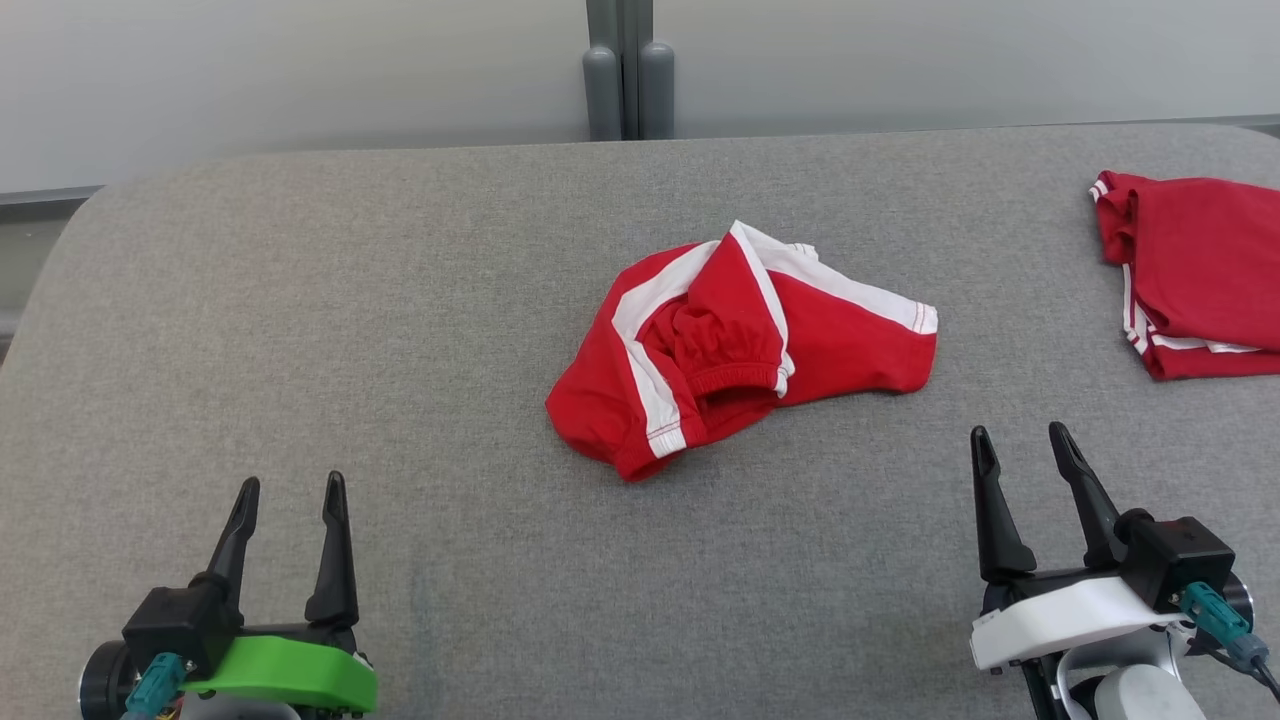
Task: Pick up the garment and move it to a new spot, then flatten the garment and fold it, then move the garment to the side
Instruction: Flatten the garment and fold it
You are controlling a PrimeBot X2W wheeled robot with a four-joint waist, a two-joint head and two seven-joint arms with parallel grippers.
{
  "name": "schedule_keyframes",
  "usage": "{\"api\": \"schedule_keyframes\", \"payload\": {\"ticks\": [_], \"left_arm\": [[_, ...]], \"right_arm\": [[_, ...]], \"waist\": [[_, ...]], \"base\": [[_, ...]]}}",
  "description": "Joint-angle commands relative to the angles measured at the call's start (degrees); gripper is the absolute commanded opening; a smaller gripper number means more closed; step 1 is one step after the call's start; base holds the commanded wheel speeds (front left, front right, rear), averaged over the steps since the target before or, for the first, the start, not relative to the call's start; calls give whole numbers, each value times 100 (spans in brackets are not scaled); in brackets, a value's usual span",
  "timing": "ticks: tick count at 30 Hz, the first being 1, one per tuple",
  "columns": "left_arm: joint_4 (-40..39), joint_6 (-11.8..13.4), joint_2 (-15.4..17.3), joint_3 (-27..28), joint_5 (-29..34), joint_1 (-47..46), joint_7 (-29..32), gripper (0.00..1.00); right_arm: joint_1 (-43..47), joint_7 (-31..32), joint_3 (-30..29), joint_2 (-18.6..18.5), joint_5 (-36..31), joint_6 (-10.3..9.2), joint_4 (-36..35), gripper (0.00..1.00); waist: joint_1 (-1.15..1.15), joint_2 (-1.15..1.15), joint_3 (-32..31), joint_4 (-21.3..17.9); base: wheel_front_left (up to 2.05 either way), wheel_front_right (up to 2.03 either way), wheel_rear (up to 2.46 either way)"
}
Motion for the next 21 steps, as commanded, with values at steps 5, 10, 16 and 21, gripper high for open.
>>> {"api": "schedule_keyframes", "payload": {"ticks": [5,10,16,21], "left_arm": [[17,-15,53,-34,18,-75,-15,100],[12,-16,49,-73,32,-87,-15,100],[1,-16,60,-378,76,-185,-15,100],[41,-16,69,-1036,93,-385,-15,100]], "right_arm": [[23,-17,-5,-14,11,-10,19,100],[11,-17,-11,-10,20,-10,25,100],[-42,-17,5,-5,23,-10,20,100],[-116,-17,30,-3,31,-10,13,100]], "waist": [[0,0,2,-3],[0,0,20,-7],[0,0,71,-54],[0,0,173,-151]], "base": [[0,0,0],[0,0,0],[0,0,0],[0,0,0]]}}
